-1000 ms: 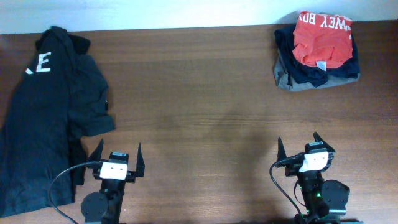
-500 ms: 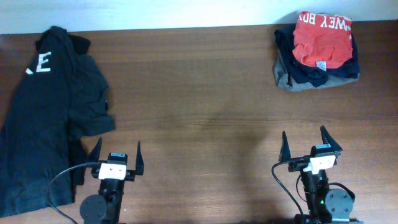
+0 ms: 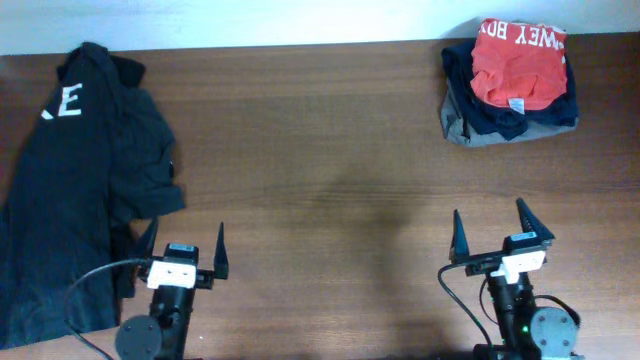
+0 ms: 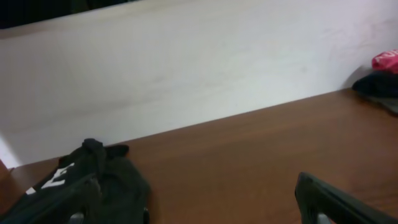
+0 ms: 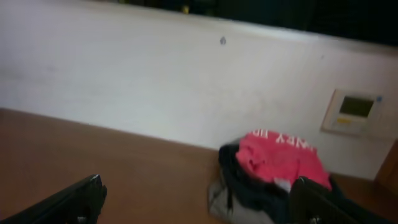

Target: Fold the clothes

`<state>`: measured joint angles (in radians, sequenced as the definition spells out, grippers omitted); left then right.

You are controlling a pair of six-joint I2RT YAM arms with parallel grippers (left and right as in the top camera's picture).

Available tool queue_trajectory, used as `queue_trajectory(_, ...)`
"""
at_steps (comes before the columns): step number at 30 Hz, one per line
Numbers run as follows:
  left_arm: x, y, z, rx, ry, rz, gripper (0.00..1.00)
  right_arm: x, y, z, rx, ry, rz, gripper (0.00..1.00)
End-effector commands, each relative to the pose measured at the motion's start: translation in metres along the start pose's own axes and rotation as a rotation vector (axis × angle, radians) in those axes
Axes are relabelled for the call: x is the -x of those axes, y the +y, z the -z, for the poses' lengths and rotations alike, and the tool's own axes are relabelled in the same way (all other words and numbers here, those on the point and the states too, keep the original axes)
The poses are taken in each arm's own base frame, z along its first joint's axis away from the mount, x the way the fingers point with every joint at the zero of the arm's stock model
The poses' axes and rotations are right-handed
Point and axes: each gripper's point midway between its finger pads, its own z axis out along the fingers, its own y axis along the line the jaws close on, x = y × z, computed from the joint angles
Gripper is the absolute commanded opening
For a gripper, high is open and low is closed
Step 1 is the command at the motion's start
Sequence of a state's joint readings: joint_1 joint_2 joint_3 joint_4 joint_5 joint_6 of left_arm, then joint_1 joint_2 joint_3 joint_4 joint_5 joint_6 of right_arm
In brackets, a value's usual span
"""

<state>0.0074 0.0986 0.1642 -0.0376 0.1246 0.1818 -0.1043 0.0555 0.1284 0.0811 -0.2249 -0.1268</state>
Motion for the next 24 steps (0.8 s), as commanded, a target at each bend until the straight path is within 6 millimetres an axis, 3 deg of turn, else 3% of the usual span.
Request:
queue_trajectory(1, 0.031, 0.003, -0.003, -0.017, -0.002, 0.013, 0.99, 0.043, -0.004, -0.001, 0.007, -0.051, 0.0, 0.99)
queue_trajectory(7, 0.068, 0.014, -0.028, -0.037, 0.115, 0.029, 0.99, 0.081, -0.002, -0.023, 0.088, 0.034, -0.024, 0.99)
queue_trajectory(15, 0.097, 0.02, -0.092, -0.126, 0.375, 0.07, 0.99, 0.108, -0.006, -0.081, 0.192, 0.265, -0.104, 0.99)
queue_trajectory(19, 0.096, 0.018, -0.128, -0.193, 0.534, 0.108, 0.99, 0.099, -0.003, -0.112, 0.264, 0.418, -0.169, 0.99)
queue_trajectory(24, 0.078, 0.018, -0.161, -0.24, 0.785, 0.157, 0.99, 0.059, -0.003, -0.136, 0.299, 0.725, -0.28, 0.99)
